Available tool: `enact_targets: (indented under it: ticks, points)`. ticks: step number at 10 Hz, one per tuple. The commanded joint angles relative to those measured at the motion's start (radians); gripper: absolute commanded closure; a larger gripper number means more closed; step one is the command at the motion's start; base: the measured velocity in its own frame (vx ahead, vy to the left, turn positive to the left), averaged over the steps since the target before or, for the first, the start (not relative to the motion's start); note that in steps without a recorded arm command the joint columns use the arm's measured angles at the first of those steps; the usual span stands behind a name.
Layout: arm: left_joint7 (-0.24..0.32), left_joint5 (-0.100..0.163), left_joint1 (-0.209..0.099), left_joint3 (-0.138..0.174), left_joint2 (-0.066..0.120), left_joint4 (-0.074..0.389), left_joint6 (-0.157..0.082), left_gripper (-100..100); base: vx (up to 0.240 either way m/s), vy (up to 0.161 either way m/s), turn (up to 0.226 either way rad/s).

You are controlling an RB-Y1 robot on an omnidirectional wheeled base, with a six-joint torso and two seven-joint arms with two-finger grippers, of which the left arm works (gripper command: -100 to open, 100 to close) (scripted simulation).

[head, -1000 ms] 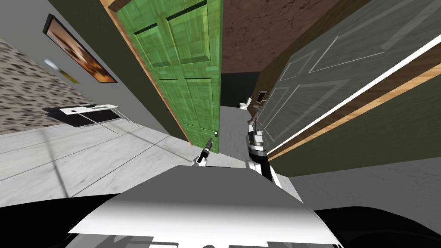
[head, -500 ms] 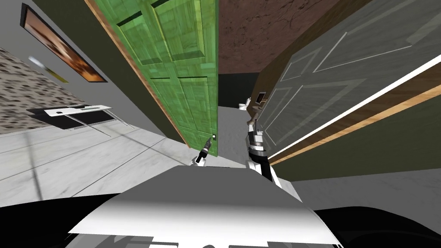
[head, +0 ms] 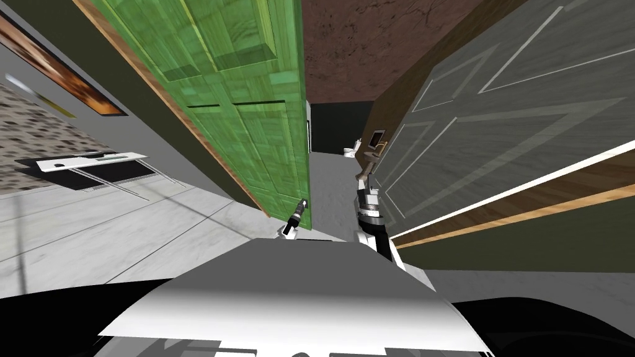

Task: Push the door open

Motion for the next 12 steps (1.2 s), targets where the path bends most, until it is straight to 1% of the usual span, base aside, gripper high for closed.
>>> enact_targets:
  ticks: [1,6,7,10,11,12]
  points:
    - [0.0,0.0,-0.001,0.0,0.002,0.0,0.003,100,-0.016,0.002,-0.008]
    - [0.0,0.0,-0.001,0.0,0.002,0.0,0.003,100,-0.012,0.004,-0.002]
    - [-0.003,0.005,0.0,0.01,0.009,0.002,0.005,100,0.095,-0.024,0.01]
    - [-0.009,0.013,0.0,0.027,0.021,0.003,0.004,100,0.155,-0.061,0.02]
    - [-0.009,0.013,0.0,0.027,0.021,0.003,0.004,100,0.126,-0.065,0.024]
    - [-0.014,0.02,0.0,0.041,0.029,0.003,0.004,100,0.149,-0.1,0.015]
